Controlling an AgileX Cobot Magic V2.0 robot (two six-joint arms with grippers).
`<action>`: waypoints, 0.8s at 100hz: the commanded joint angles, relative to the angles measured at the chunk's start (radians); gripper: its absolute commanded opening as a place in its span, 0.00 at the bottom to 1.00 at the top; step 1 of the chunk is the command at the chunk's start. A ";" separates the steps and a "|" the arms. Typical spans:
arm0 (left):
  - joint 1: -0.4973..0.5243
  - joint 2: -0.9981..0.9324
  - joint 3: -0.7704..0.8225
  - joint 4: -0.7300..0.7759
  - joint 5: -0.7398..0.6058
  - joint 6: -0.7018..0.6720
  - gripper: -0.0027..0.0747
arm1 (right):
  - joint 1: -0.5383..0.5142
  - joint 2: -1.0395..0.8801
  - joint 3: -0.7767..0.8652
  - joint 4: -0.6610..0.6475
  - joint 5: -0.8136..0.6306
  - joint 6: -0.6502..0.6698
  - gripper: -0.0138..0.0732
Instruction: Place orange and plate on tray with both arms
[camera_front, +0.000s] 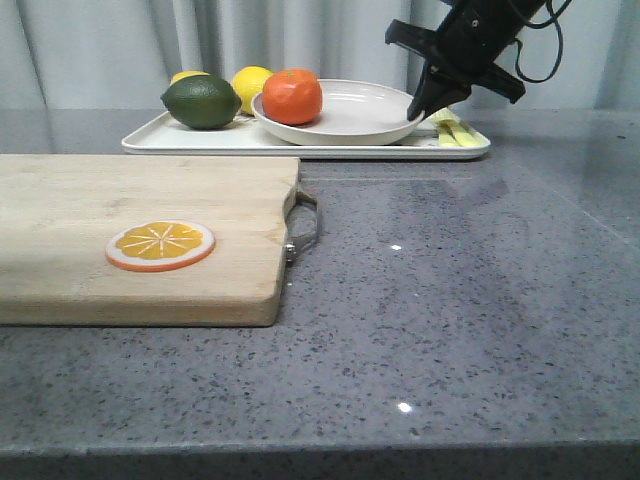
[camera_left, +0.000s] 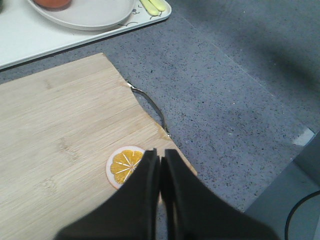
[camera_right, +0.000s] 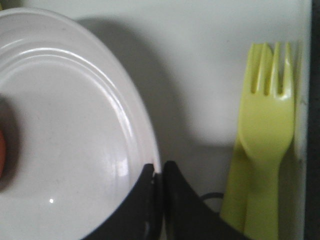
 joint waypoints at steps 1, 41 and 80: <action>0.000 -0.008 -0.027 -0.019 -0.068 -0.006 0.01 | -0.003 -0.072 -0.036 0.036 -0.056 -0.001 0.26; 0.000 -0.008 -0.027 -0.019 -0.068 -0.006 0.01 | -0.007 -0.096 -0.037 0.036 -0.027 -0.001 0.33; 0.000 -0.008 -0.027 -0.019 -0.068 -0.006 0.01 | -0.014 -0.156 -0.037 -0.040 0.075 -0.002 0.33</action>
